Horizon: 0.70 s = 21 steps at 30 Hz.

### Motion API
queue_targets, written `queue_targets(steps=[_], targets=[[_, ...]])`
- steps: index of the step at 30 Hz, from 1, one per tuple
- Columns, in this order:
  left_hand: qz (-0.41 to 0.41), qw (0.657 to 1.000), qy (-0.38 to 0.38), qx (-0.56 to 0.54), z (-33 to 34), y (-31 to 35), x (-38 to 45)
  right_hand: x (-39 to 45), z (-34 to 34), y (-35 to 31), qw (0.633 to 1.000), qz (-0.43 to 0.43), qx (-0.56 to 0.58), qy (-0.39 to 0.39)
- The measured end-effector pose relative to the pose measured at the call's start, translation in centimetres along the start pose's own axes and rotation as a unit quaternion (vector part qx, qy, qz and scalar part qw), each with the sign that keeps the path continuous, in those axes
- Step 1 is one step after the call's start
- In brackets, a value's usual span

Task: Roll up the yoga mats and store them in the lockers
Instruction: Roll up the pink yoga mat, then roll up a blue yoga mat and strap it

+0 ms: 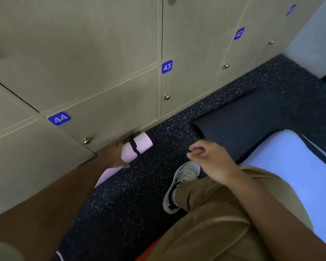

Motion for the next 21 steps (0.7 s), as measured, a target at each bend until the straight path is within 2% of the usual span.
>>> queue_targets(steps=[3,12,21], targets=[[-0.013,0.999,-0.024,0.030,2.2,-1.1,1.2,0.3,0.1,0.0,1.000,-0.001,0.005,-0.001],[-0.028,0.993,-0.019,0.111,6.3,-1.5,4.4,1.2,0.2,0.3,0.998,-0.008,-0.054,0.005],[0.059,0.998,-0.003,0.034,3.1,2.4,3.2,1.4,-0.3,-0.3,0.997,-0.007,-0.070,0.011]])
Point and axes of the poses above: each hand's wrist, its own x-axis towards the middle knuckle, its own z-axis out of the palm, y = z × x, the point moved 9 cm from there along x, towards the middle knuckle, and after that the axes turned 11 degrees about -z, right-handed, at the moved point
